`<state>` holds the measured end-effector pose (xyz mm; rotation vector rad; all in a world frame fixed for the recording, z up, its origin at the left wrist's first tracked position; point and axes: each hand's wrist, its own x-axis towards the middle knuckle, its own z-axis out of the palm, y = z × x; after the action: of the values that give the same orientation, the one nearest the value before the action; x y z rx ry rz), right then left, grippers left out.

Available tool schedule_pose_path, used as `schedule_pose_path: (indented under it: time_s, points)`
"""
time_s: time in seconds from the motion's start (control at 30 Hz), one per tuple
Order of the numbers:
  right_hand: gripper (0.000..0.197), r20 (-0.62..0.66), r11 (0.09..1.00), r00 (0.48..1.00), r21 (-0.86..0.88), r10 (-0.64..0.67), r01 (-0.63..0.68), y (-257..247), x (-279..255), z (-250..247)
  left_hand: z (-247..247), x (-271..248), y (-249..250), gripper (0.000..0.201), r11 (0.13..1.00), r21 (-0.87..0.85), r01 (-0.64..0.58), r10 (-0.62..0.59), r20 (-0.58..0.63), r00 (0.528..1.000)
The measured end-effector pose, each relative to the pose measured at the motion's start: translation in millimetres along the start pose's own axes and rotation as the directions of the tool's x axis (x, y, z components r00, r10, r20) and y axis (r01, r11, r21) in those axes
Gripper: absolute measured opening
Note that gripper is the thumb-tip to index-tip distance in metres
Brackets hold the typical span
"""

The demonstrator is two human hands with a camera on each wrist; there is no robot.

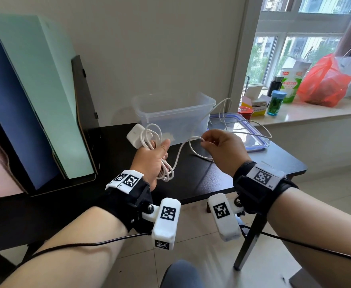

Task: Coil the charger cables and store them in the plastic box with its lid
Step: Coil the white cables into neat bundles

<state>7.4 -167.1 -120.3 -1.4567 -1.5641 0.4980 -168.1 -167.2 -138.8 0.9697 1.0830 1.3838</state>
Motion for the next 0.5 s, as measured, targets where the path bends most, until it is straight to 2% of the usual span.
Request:
schedule_pose_path:
  time_s: [0.13, 0.23, 0.37, 0.5]
  points:
    - [0.011, 0.047, 0.993, 0.993, 0.036, -0.110, 0.108, -15, -3, 2, 3, -5, -1, 0.017, 0.993, 0.106, -0.047, 0.043, 0.040, 0.998]
    - [0.011, 0.064, 0.984, 0.985, 0.083, -0.163, 0.157, -24, -7, 3, 3, -7, -1, 0.008, 0.994, 0.105, -0.026, 0.016, 0.100, 0.995]
    - [0.011, 0.064, 0.976, 0.985, 0.159, -0.162, 0.150, -30, -10, 6, 3, -10, -2, 0.008, 0.984, 0.172, -0.045, 0.017, 0.161, 0.987]
    - [0.016, 0.051, 0.968, 0.991, 0.228, -0.120, 0.105, -33, -9, 9, 4, -11, -2, 0.012, 0.977, 0.208, -0.050, 0.016, 0.164, 0.986]
